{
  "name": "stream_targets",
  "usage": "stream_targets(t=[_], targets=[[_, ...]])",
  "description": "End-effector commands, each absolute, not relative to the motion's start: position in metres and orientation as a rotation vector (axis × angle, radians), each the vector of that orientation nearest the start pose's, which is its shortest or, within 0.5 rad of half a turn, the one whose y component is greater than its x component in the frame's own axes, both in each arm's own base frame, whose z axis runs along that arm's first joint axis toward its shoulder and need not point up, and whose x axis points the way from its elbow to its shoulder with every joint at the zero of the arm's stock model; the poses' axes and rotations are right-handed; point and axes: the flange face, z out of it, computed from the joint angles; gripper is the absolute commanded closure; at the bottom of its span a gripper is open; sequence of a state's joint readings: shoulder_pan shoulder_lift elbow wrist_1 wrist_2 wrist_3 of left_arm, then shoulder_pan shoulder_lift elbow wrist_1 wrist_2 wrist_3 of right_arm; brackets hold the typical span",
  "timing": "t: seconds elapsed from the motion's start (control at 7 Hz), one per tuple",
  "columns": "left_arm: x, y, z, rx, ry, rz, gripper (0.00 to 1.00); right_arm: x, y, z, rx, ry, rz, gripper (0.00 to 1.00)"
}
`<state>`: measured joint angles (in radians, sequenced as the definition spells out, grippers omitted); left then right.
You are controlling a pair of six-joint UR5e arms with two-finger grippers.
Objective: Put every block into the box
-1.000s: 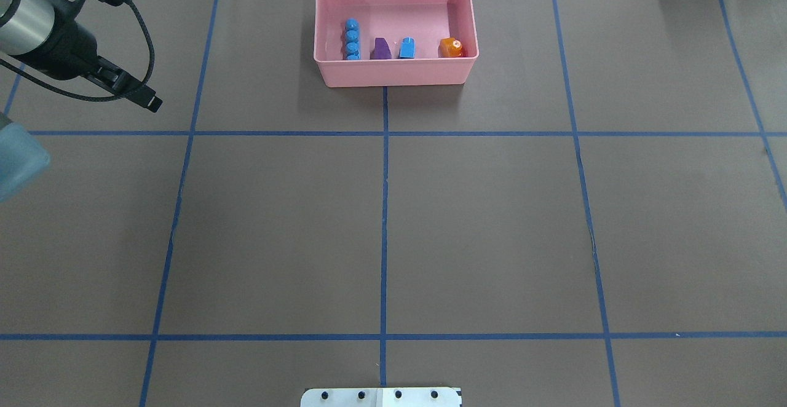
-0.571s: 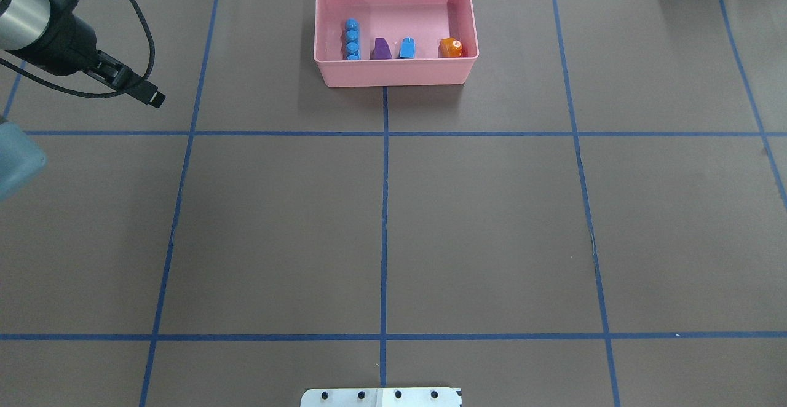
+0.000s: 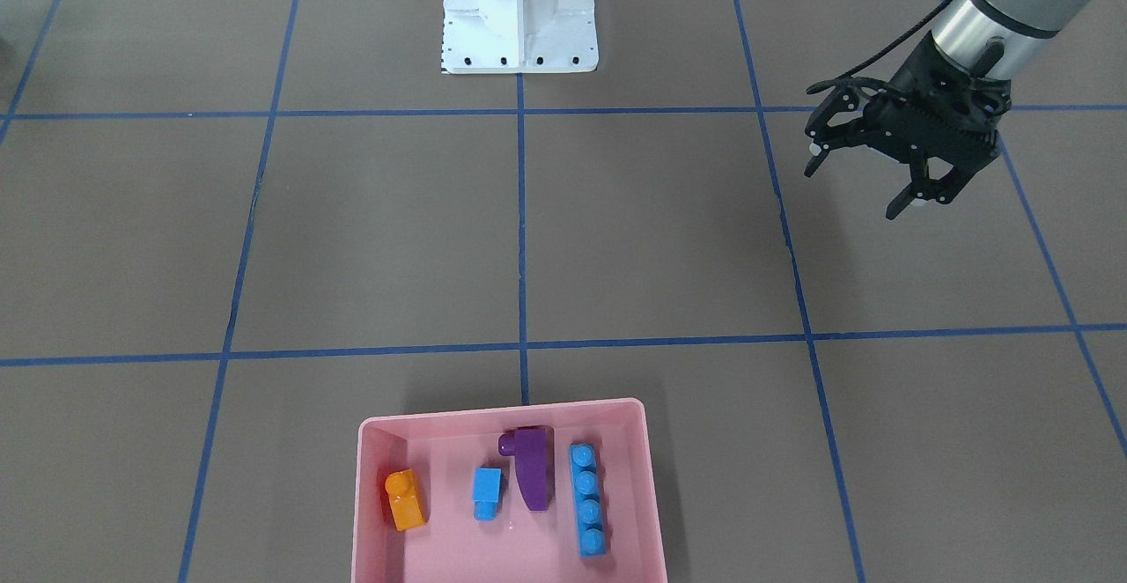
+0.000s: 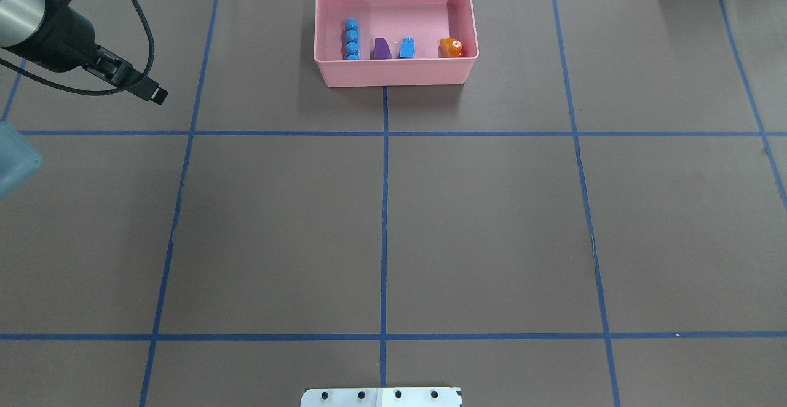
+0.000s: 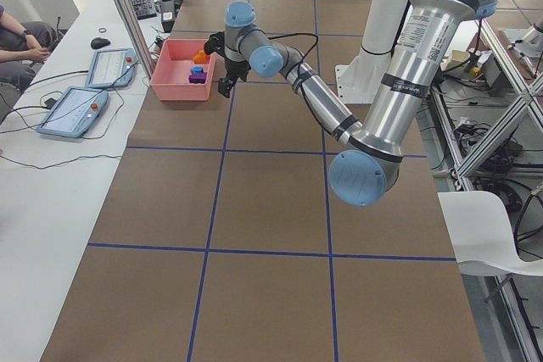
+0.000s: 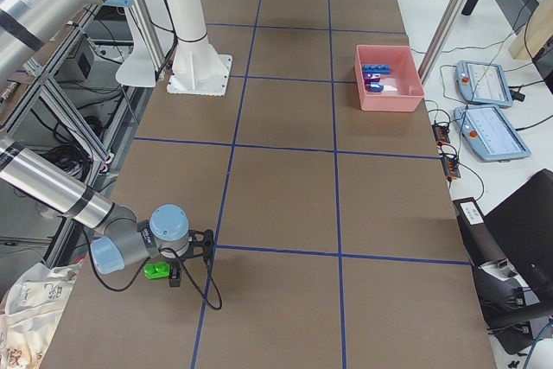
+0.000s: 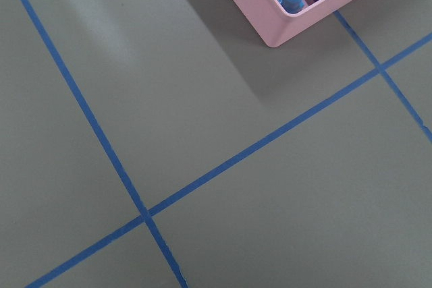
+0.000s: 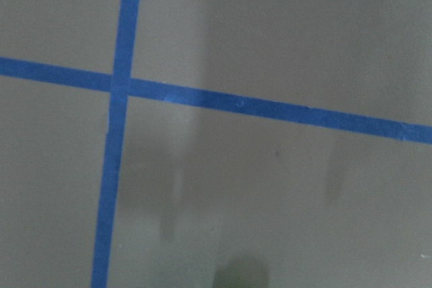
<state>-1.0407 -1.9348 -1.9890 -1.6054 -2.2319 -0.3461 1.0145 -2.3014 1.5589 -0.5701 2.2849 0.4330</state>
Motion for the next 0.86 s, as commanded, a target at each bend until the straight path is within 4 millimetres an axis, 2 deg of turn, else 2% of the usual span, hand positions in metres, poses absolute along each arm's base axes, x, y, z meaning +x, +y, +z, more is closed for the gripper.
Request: stream_targets(t=[0.0,0.29,0.43,0.57,0.71], targets=[[0.217,-0.517,0.255,0.467,0.908,0.439,0.00,-0.011,-0.130,0.805,-0.169,-0.708,-0.279,0.01],[0.215,-0.518,0.254,0.472,0.907,0.437,0.00,-0.018,-0.129,0.804,-0.190,-0.716,-0.341,0.02],[0.214,-0.515,0.250,0.479,0.911,0.439,0.00,-0.021,-0.127,0.802,-0.208,-0.737,-0.353,0.06],[0.212,-0.514,0.247,0.485,0.914,0.440,0.00,-0.022,-0.126,0.802,-0.215,-0.743,-0.359,0.21],[0.212,-0.514,0.247,0.485,0.914,0.440,0.00,-0.023,-0.126,0.803,-0.221,-0.743,-0.367,0.25]])
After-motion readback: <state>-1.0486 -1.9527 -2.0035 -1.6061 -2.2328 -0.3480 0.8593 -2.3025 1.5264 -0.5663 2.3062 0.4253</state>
